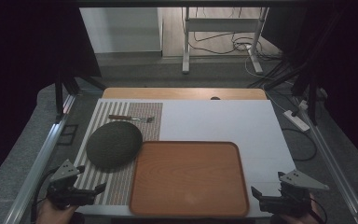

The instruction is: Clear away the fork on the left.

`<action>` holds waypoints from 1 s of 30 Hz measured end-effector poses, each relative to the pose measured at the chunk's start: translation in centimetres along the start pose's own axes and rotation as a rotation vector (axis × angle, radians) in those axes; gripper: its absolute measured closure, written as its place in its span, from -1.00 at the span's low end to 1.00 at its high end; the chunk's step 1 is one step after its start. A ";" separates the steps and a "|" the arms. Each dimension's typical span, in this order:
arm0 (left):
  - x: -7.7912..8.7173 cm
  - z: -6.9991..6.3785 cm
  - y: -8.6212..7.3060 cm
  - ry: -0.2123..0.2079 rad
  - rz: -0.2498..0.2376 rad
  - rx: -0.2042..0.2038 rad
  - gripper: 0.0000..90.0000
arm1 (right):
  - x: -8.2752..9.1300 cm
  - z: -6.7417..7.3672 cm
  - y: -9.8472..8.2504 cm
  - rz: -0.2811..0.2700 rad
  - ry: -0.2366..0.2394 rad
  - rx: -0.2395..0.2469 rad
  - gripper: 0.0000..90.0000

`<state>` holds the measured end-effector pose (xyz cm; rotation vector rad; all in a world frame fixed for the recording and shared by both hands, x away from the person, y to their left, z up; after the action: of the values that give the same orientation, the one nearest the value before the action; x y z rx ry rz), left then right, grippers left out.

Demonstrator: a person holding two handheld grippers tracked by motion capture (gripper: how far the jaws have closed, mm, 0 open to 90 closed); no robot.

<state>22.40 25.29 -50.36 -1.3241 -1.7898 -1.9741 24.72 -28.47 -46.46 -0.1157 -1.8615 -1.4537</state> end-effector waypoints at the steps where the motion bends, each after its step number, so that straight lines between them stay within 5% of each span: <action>1: 0.0 0.0 0.0 -0.002 0.004 -0.003 -0.98 | 0.0 0.0 0.0 -0.001 0.000 0.001 -1.00; 14: -0.1 0.2 0.0 -0.036 0.013 0.019 -0.95 | 0.0 0.2 0.0 0.002 0.012 0.010 -1.00; 30: -0.4 0.1 0.1 -0.031 0.040 0.014 -1.00 | 0.0 0.3 0.0 0.000 0.014 0.031 -1.00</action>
<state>22.76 25.22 -50.56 -1.3828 -1.7740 -1.9270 24.56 -28.17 -46.48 -0.0906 -1.8712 -1.4217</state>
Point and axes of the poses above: each handheld gripper's, and its own axes: x roughly backward along the jaws, y roughly out of its top, z roughly to its left, the point moved 6 cm from there along -x, roughly forward along the jaws, and after that the axes turned 2 degrees about x, right-handed, at the moved point
